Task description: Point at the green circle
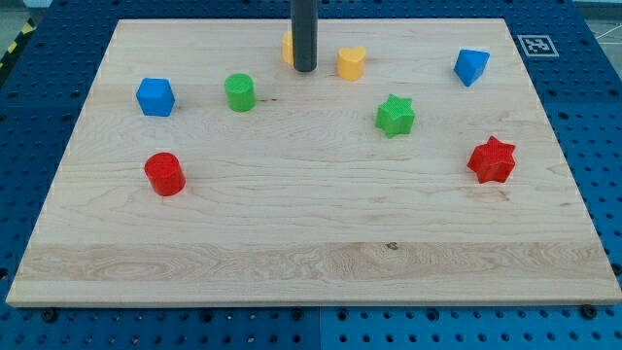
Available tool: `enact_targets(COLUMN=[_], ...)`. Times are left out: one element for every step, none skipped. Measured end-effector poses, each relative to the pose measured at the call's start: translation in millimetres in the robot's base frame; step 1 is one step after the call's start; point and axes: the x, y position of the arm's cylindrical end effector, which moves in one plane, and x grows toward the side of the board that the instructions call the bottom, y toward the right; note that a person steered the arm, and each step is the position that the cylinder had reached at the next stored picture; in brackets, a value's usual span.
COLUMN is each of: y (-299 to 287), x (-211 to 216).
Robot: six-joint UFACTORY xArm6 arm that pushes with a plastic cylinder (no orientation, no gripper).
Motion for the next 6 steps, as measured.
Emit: enact_targets(y=[0.0,-8.7,-52.0,-76.1,-99.4,-110.7], x=[32.1,117.2,143.1,134.9,128.0,128.0])
